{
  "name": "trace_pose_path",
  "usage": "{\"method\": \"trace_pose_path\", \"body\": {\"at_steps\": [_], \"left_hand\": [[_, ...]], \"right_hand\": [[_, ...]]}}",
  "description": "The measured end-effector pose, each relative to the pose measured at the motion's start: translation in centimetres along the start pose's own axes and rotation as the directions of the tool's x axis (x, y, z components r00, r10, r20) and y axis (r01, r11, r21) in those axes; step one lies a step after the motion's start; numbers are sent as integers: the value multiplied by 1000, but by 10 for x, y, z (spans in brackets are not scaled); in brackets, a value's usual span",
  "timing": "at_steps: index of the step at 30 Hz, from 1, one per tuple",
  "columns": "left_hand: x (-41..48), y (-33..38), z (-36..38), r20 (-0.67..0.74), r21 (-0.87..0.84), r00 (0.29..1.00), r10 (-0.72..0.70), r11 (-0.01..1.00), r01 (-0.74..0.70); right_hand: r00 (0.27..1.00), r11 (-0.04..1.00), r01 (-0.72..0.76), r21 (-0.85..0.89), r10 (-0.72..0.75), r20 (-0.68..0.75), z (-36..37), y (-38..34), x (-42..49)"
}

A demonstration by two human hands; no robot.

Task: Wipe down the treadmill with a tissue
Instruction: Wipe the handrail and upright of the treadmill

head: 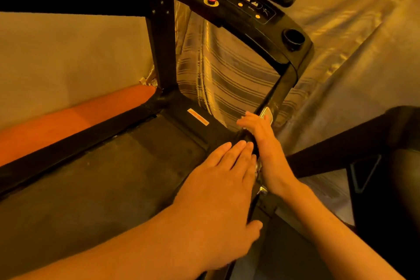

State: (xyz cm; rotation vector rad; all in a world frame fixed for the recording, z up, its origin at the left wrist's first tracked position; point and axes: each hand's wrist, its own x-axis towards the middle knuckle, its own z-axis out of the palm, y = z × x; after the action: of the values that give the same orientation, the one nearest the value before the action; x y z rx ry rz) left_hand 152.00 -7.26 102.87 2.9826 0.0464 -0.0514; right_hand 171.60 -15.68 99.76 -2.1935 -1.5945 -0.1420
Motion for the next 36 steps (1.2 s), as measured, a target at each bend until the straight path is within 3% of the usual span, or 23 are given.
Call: {"method": "trace_pose_path", "body": {"at_steps": [2, 4, 6, 8, 12, 14, 16, 20, 24, 27, 31, 35, 36], "left_hand": [[1, -1, 0, 9, 1, 1000, 13, 1000, -13], [0, -1, 0, 8, 11, 1000, 23, 1000, -23], [-2, 0, -1, -11, 3, 1000, 19, 1000, -19], [-3, 0, 1, -21, -23, 1000, 16, 1000, -16], [-3, -2, 5, -67, -61, 997, 26, 998, -30], [-3, -3, 5, -81, -73, 996, 31, 997, -37], [-4, -3, 5, -75, -63, 997, 36, 997, -41], [-6, -1, 4, -83, -64, 996, 30, 997, -36], [-4, 1, 1, -94, -88, 995, 15, 996, -23], [-7, 2, 1, -102, -91, 995, 3, 996, -12], [-8, 2, -1, -100, -86, 995, -19, 996, 10], [-7, 0, 4, -209, -84, 978, -18, 996, 1], [-6, 0, 6, -174, -60, 985, -2, 998, -8]], "right_hand": [[992, 990, 120, -72, -117, 40, -8, 6, -2], [986, 985, 93, -146, -70, 152, -22, 33, 22], [986, 983, -11, -183, 40, 160, -32, 50, 51], [987, 955, 5, -295, 42, 152, -31, 39, 55], [964, 962, 175, -211, -123, 237, -28, -28, 16], [942, 948, 239, -211, -174, 287, -32, -21, 17], [941, 933, 224, -283, -132, 311, -37, 16, 34], [997, 976, -10, -215, 25, 70, -25, 34, 39], [998, 998, 62, 28, -62, 5, 1, -29, -26], [997, 996, 77, -39, -77, 2, -5, -2, -11], [978, 981, -191, -42, 186, -92, -6, 58, 33], [961, 976, -108, 189, 151, -231, 22, -13, -13], [962, 965, -66, 252, 128, -239, 33, -32, -32]]}}
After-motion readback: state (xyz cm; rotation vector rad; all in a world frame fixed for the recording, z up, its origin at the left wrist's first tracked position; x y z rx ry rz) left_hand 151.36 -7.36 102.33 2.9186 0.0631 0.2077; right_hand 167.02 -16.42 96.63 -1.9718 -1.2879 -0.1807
